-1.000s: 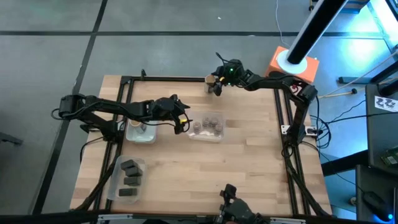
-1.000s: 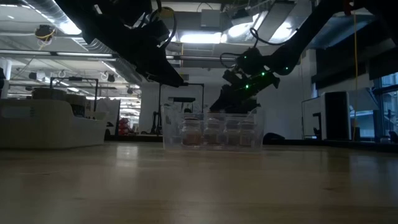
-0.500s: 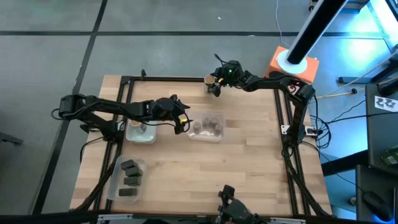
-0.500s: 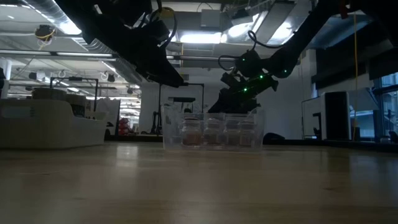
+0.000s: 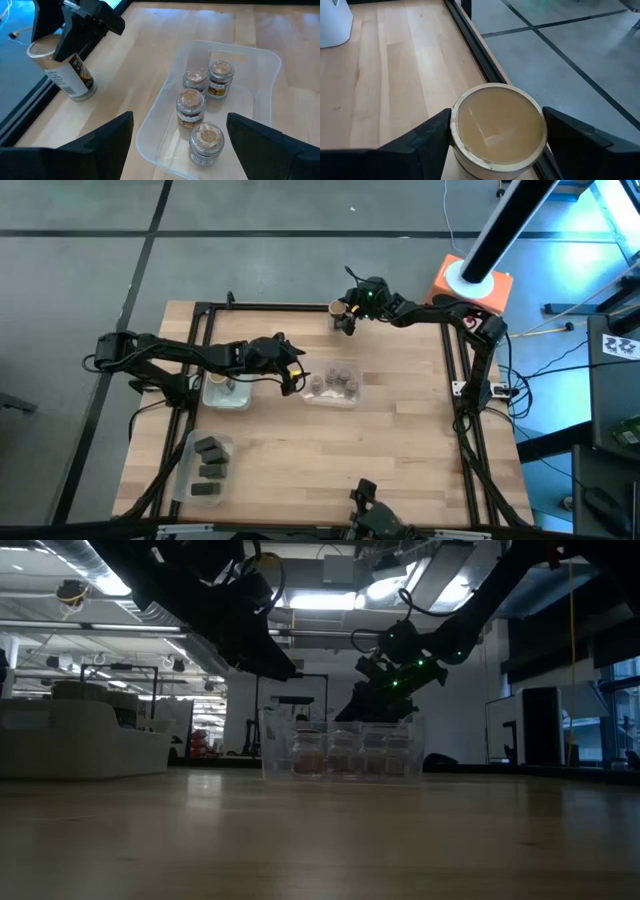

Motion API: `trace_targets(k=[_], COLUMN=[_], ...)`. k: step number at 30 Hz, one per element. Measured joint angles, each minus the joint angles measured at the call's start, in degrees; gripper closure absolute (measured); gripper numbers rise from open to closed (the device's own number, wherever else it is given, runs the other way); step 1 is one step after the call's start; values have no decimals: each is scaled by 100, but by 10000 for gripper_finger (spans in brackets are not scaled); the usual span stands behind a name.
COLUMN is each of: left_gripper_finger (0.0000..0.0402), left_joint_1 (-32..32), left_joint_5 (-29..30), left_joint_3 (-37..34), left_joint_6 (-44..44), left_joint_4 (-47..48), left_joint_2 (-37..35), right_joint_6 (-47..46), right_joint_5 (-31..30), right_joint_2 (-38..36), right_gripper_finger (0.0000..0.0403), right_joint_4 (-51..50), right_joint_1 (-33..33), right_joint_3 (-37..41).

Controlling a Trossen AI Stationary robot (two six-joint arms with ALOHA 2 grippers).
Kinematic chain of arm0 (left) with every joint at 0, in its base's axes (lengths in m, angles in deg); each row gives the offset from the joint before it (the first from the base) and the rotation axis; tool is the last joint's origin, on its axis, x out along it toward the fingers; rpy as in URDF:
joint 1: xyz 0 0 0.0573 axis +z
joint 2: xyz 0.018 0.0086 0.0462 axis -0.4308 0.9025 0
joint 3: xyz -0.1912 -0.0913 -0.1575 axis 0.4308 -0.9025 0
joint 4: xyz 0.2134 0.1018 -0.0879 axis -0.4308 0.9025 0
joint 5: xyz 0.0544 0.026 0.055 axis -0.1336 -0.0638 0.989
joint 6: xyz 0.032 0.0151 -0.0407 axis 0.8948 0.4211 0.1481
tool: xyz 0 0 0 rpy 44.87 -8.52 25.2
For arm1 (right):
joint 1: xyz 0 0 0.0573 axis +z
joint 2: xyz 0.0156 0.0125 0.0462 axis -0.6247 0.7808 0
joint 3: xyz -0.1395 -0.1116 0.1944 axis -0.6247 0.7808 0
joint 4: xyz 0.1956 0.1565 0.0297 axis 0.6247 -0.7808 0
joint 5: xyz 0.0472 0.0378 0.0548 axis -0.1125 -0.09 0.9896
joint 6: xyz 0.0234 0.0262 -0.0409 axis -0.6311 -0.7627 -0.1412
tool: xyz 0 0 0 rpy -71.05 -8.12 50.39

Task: Sort spices by type
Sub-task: Put the gold seasoning bottle into the white bin

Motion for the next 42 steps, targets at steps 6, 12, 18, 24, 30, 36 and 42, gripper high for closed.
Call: trace_targets(k=[6,12,18,24,30,36,42], left_gripper_finger=[98,98,98,98,98,98,98], left_joint_1=[-43,-92,-85,-87,-92,-87,-85], left_joint_5=[0,-2,0,33,654,1433,2018], left_joint_3=[0,0,0,0,0,0,0], left_joint_6=[-184,-155,-149,-195,-371,-601,-918], left_joint_4=[83,122,176,618,1510,2293,2755], left_joint_2=[0,0,0,-215,-977,-1671,-1996], right_joint_6=[4,3,18,20,24,23,-248], right_joint_5=[-14,7,2,4,-118,-300,-323], right_joint_2=[-26,-22,-22,-22,-25,-28,4], right_gripper_finger=[122,116,120,116,114,113,113], right_joint_4=[155,45,1,42,408,771,1009], right_joint_1=[191,545,931,1346,1786,2080,2152], right_joint_3=[14,-218,-484,-528,-530,-535,-549])
